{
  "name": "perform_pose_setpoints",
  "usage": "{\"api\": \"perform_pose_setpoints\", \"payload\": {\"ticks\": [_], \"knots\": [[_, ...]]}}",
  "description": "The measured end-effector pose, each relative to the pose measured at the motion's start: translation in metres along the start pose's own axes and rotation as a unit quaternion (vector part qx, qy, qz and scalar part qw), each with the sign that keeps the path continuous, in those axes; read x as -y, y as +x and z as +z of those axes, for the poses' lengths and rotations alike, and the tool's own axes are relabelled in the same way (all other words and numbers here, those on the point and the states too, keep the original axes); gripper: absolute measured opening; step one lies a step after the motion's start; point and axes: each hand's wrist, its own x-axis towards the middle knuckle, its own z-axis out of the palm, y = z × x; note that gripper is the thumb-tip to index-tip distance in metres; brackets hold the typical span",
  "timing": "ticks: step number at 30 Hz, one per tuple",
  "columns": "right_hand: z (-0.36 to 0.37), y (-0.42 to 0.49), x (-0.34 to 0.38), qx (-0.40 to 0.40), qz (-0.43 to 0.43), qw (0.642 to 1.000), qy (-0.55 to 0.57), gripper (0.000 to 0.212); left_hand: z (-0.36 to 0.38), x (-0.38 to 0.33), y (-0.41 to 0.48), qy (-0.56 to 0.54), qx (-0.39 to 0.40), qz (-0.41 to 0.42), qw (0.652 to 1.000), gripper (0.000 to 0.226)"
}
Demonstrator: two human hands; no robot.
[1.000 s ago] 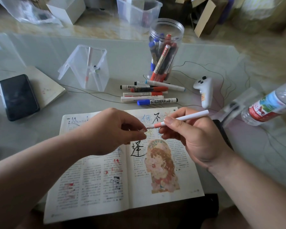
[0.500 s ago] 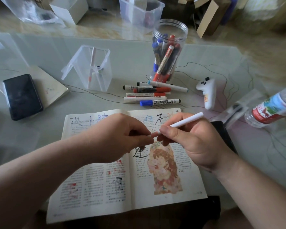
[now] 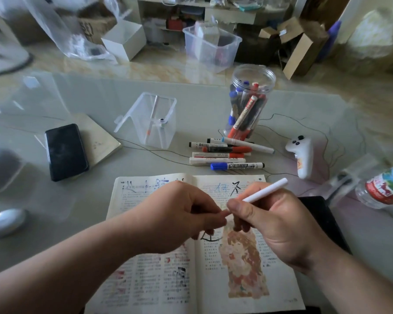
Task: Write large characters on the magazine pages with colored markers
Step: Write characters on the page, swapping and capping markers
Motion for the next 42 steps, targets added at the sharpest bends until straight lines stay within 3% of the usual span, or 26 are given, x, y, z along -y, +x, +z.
{"api": "perform_pose_setpoints", "payload": {"ticks": [3, 6, 8, 10, 12, 14, 18, 21, 26, 28, 31, 36, 39, 42], "knots": [[0.006, -0.001, 0.005, 0.006, -0.008, 1.000, -0.025, 0.022, -0.007, -0.004, -0.001, 0.060, 0.013, 0.001, 0.998, 0.021], [0.012, -0.003, 0.008, -0.069, -0.061, 0.995, -0.024, 0.029, -0.022, -0.003, 0.001, 0.147, -0.012, -0.008, 0.989, 0.017], [0.015, -0.001, 0.011, -0.113, -0.111, 0.987, 0.001, 0.046, -0.035, 0.000, 0.001, 0.193, -0.020, -0.011, 0.981, 0.017], [0.020, 0.006, 0.016, -0.134, -0.140, 0.981, 0.017, 0.042, -0.050, 0.004, -0.001, 0.213, -0.035, -0.014, 0.976, 0.018], [0.030, 0.019, 0.025, -0.143, -0.161, 0.977, -0.002, 0.018, -0.067, 0.008, -0.003, 0.194, -0.076, -0.015, 0.978, 0.019], [0.042, 0.036, 0.037, -0.161, -0.180, 0.970, -0.028, 0.007, -0.085, 0.015, -0.005, 0.162, -0.137, -0.021, 0.977, 0.029], [0.064, 0.081, 0.066, -0.189, -0.211, 0.955, -0.093, 0.006, -0.124, 0.026, -0.009, 0.095, -0.291, -0.045, 0.951, 0.010], [0.080, 0.124, 0.079, -0.194, -0.210, 0.948, -0.143, 0.003, -0.139, 0.031, -0.008, 0.068, -0.360, -0.061, 0.928, 0.031], [0.089, 0.167, 0.078, -0.131, -0.090, 0.961, -0.226, 0.025, -0.137, 0.027, -0.010, 0.099, -0.345, -0.072, 0.931, 0.040], [0.068, 0.168, 0.067, -0.143, -0.075, 0.948, -0.273, 0.021, -0.137, 0.027, -0.009, 0.106, -0.336, -0.068, 0.934, 0.039], [0.021, 0.157, 0.041, -0.171, -0.036, 0.910, -0.377, 0.006, -0.131, 0.025, -0.005, 0.117, -0.312, -0.065, 0.941, 0.040], [-0.037, 0.123, -0.003, -0.134, 0.069, 0.798, -0.584, 0.015, -0.111, 0.019, 0.010, 0.117, -0.251, -0.052, 0.960, 0.036], [-0.039, 0.115, -0.012, -0.095, 0.033, 0.770, -0.630, 0.006, -0.097, 0.017, 0.018, 0.141, -0.222, -0.042, 0.964, 0.037], [-0.033, 0.118, -0.015, -0.086, -0.026, 0.754, -0.651, 0.015, -0.086, 0.018, 0.023, 0.161, -0.202, -0.053, 0.964, 0.036]]}}
